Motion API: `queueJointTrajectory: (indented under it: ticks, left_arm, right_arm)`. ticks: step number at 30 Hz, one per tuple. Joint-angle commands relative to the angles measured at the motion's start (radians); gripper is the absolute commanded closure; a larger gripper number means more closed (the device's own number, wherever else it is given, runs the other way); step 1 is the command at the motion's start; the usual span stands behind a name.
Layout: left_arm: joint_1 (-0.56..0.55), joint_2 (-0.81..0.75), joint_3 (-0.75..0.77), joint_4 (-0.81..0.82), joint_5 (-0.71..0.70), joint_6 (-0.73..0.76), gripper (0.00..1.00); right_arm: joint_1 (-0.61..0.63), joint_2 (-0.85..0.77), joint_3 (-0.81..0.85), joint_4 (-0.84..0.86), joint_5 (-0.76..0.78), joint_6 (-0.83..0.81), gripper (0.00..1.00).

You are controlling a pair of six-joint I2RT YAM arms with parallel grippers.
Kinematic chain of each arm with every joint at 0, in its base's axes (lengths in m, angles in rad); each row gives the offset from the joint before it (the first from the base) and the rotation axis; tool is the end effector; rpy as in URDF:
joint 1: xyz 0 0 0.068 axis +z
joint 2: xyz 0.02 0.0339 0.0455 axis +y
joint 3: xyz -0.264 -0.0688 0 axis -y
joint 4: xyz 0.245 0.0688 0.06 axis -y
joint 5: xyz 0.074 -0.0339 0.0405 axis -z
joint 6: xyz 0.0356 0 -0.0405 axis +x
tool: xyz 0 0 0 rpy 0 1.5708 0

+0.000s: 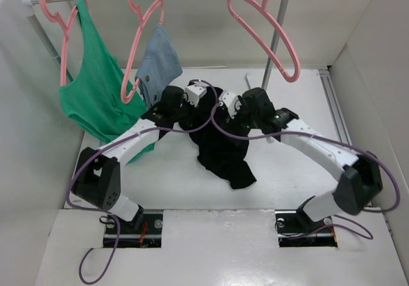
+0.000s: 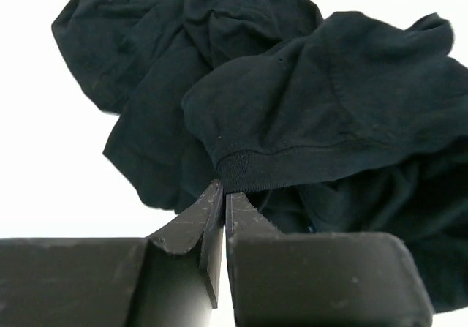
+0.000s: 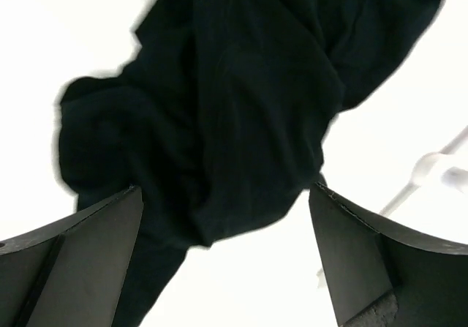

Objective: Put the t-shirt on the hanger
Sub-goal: Grab the tshirt from the pile, then grab a hanger with the right arm

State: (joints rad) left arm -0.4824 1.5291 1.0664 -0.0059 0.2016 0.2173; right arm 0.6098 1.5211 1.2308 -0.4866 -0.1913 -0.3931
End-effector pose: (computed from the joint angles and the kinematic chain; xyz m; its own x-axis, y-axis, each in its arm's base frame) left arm 0.3087 -0.1697 0.2724 -0.2586 0.3738 -0.8907 0.6846 0.7214 0.1040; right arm 0.2720 0.1983 0.2882 -0.2729 -0.6494 -0.7098 -0.8422 0.5179 -0.1500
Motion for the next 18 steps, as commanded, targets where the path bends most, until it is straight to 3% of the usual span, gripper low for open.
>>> queueJointTrajectory:
  ticks: [1, 4, 7, 11, 15, 18]
  left_arm:
    - [-0.004, -0.09, -0.023, -0.077, -0.027, -0.079, 1.0]
    - [-0.004, -0.13, -0.054, -0.077, -0.016, -0.088, 1.0]
    - [-0.004, -0.155, -0.086, -0.068, -0.016, -0.088, 1.0]
    - [-0.004, -0.213, -0.138, -0.02, -0.051, -0.052, 1.0]
    - [-0.004, -0.259, -0.175, 0.017, -0.062, -0.029, 1.0]
    - [-0.033, -0.285, -0.195, 0.026, -0.062, -0.019, 1.0]
  right_arm:
    - [0.03, -0.188, -0.028, 0.046, 0.066, 0.053, 0.0]
    - [0.109, -0.248, -0.011, 0.016, 0.039, 0.065, 0.0]
    - [0.16, -0.268, 0.108, -0.052, 0.003, 0.056, 0.0]
    - [0.15, -0.288, 0.33, -0.17, 0.026, 0.056, 0.01]
    - [0.116, -0.345, 0.485, -0.068, -0.023, 0.056, 0.08]
    - [0.055, -0.271, 0.663, -0.11, -0.045, 0.046, 0.12]
